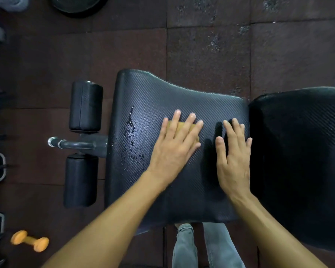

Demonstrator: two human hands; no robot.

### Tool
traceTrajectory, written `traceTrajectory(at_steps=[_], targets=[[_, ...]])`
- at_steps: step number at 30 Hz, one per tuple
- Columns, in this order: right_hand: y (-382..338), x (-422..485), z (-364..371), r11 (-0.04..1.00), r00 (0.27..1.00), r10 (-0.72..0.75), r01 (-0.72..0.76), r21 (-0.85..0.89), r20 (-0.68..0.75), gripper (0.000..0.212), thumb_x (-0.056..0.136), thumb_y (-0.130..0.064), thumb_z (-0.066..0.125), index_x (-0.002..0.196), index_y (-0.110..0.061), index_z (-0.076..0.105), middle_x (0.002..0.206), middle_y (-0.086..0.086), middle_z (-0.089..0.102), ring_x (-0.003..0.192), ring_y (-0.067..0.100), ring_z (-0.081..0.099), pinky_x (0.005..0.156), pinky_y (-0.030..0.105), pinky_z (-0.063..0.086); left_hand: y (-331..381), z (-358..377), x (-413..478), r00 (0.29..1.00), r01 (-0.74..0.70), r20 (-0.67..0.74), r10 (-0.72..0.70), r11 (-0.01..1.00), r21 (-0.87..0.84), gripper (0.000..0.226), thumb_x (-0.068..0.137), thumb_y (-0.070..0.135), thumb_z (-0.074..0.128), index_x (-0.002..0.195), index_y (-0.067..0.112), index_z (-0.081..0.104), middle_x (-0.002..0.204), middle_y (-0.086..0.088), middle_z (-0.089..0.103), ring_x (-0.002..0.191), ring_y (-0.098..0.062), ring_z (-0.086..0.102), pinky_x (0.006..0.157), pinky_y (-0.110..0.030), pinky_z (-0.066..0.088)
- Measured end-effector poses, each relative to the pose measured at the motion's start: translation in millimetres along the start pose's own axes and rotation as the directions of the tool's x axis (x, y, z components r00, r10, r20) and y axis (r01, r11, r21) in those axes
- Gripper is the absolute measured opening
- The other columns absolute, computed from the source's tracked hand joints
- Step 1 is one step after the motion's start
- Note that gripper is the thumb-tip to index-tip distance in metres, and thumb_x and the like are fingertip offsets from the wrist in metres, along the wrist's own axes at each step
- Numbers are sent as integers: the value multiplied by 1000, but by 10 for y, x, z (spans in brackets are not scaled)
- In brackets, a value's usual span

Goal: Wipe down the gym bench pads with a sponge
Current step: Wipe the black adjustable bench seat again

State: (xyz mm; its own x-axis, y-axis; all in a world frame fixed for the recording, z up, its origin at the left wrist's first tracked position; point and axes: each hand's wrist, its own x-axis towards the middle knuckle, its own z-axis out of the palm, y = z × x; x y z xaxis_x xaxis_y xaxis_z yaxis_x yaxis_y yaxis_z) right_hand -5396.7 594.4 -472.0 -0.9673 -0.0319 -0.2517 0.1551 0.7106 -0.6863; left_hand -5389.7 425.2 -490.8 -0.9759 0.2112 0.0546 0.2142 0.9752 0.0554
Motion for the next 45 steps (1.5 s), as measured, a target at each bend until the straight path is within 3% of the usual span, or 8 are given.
traceTrajectory(at_steps=[6,11,16,19,23,27,37,45], targets=[[-130,190,254,957,1000,1,8,-291,31,55,105,-45,31,157,-33,16,167,-5,-2,153,17,-10,121,44,-12,-1081,-54,753,960,280,14,-280,960,-4,54,101,43,38,147,15,40,152,-9,41,143,-38,30,118,-54,24],[-87,181,342,916,1000,7,-3,-401,9,58,104,-50,23,157,-35,8,167,-4,-6,153,17,-12,122,48,-8,-1363,-126,909,630,752,38,-775,598,-279,56,101,41,38,144,6,40,143,-13,47,132,-33,41,116,-43,25],[-82,187,373,901,1000,4,-1,-433,5,59,102,-52,18,157,-35,6,167,-4,-6,153,18,-10,122,49,-5,-318,-122,395,961,275,24,-274,961,-36,54,99,40,44,144,11,44,147,-10,47,138,-38,37,115,-57,27],[-67,178,359,902,1000,-8,5,-431,-5,59,102,-53,19,157,-35,9,167,-4,-4,153,18,-8,122,48,-5,-364,-95,136,991,-102,90,101,995,-4,53,101,41,41,146,13,42,154,-9,39,145,-37,28,117,-56,25],[-78,183,371,905,1000,2,-1,-425,0,57,105,-50,22,157,-35,8,167,-4,-6,153,18,-10,122,49,-6,-1081,-109,346,987,158,14,-158,986,-60,54,100,38,45,147,12,41,157,-12,32,146,-41,21,117,-57,23],[-75,177,395,898,1000,-4,-7,-441,-22,57,104,-50,24,157,-34,9,167,-3,-4,154,20,-8,122,50,-5,-1162,-199,375,644,740,131,-753,572,-353,61,103,42,39,152,8,26,160,-14,23,149,-36,12,123,-44,9],[-105,172,376,895,1000,6,-11,-445,-14,57,105,-50,22,158,-33,8,167,-2,-4,154,21,-9,123,50,-5,12,-535,-1600,368,885,224,-903,266,-381,67,98,48,38,152,11,26,160,-8,24,150,-27,9,122,-39,12],[-86,178,379,894,1000,-10,-4,-449,-28,57,105,-50,22,158,-32,9,167,-1,-3,154,22,-7,123,51,-4,-224,-291,-798,834,551,89,-545,808,-209,58,103,40,39,152,10,27,161,-8,23,150,-36,5,120,-57,11]])
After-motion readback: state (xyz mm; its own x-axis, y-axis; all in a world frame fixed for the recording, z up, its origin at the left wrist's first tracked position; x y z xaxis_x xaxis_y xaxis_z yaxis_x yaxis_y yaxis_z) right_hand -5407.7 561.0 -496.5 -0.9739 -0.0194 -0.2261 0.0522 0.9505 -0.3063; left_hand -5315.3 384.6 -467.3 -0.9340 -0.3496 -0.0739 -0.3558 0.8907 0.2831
